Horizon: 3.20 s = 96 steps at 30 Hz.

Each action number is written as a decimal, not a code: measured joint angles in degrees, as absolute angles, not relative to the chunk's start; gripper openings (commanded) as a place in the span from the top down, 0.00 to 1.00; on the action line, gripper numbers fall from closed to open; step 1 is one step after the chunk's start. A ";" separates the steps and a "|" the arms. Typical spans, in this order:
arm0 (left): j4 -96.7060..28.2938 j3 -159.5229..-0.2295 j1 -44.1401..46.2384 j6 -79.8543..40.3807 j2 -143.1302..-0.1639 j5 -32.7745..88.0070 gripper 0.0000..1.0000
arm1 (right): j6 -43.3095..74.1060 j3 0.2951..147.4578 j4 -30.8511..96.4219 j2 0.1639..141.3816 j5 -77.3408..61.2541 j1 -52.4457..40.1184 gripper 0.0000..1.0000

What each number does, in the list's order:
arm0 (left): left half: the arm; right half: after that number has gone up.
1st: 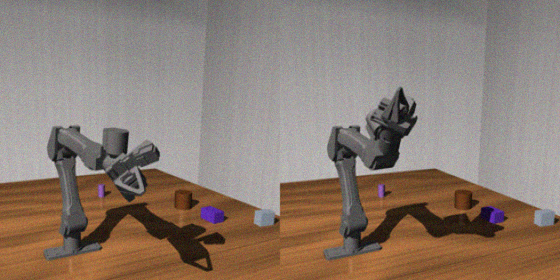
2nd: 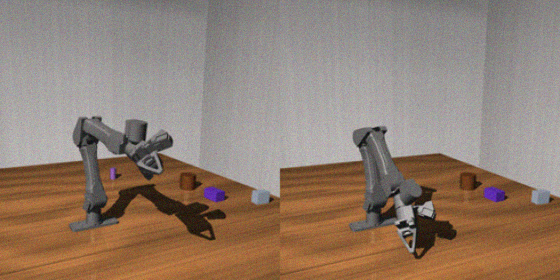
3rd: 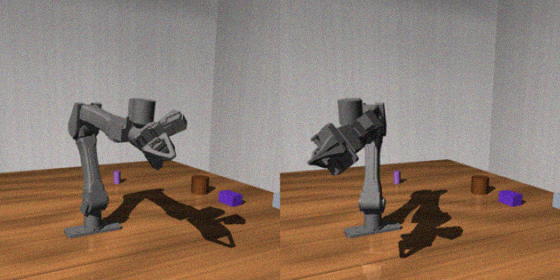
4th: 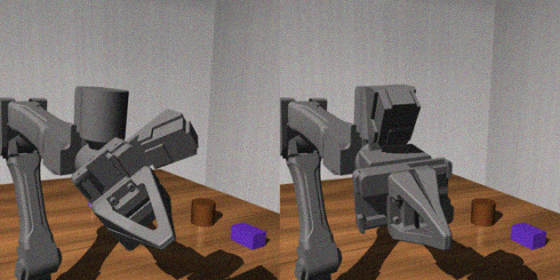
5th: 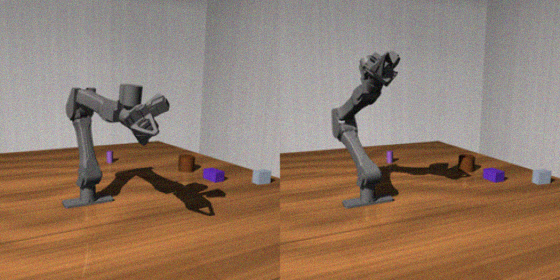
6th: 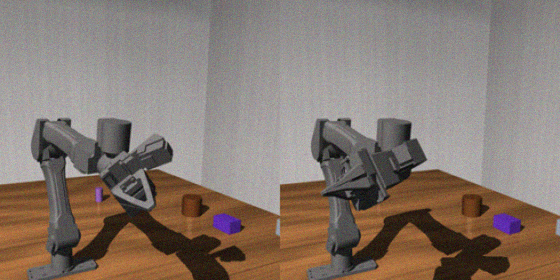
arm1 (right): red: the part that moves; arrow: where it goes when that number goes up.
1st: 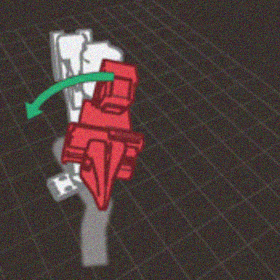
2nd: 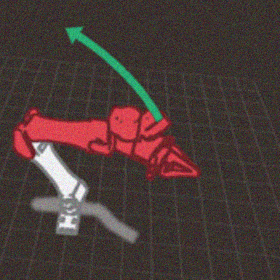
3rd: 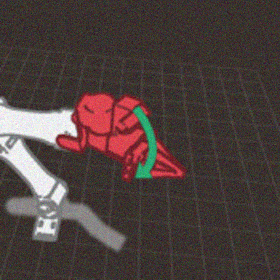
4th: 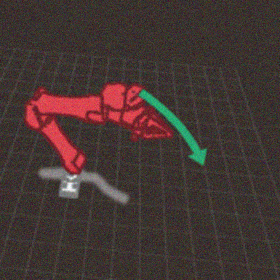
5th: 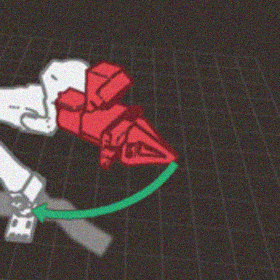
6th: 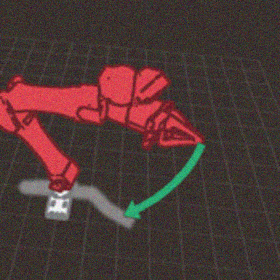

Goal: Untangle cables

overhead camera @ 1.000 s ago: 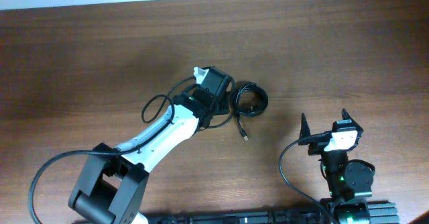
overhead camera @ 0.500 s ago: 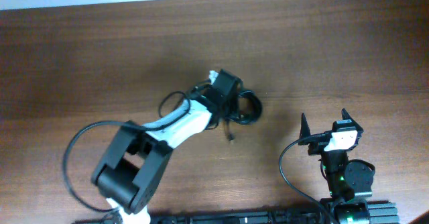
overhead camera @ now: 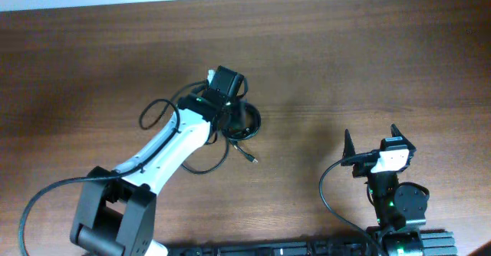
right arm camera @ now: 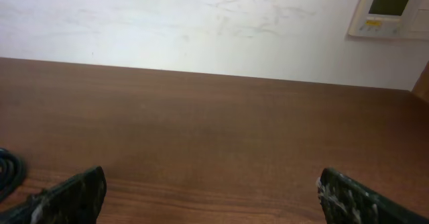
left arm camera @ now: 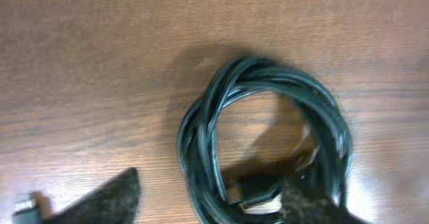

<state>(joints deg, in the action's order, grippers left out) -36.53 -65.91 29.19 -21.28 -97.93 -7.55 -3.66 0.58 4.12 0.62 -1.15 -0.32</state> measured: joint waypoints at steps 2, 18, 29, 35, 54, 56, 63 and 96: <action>-40.82 -65.95 28.36 -20.60 -97.93 -7.55 0.51 | -3.68 0.58 4.12 0.62 -1.15 -0.32 0.01; -36.51 -62.04 27.09 -37.08 -102.87 -2.92 1.00 | -3.68 0.58 4.12 0.62 -1.15 -0.32 0.02; -42.41 -62.46 27.14 -9.78 -92.44 -2.76 1.00 | -3.70 0.58 4.12 0.62 -1.15 -0.32 0.01; -43.22 -62.46 27.14 -0.30 -92.44 2.50 1.00 | -3.70 0.58 4.12 0.62 -1.15 -0.32 0.01; -34.70 -62.54 27.20 2.33 -91.81 8.71 1.00 | 28.80 29.02 20.25 34.22 -28.08 -0.43 0.01; -34.87 -62.57 27.18 2.42 -91.70 9.69 1.00 | 28.25 30.94 11.77 45.10 -37.50 -0.43 0.01; -42.59 -63.66 24.71 13.87 -90.21 24.64 1.00 | 26.81 31.46 -16.49 75.02 -60.88 -4.82 0.15; -48.77 -66.85 15.29 19.03 -88.51 43.72 1.00 | 23.53 31.18 -28.18 81.28 -59.70 -11.14 0.96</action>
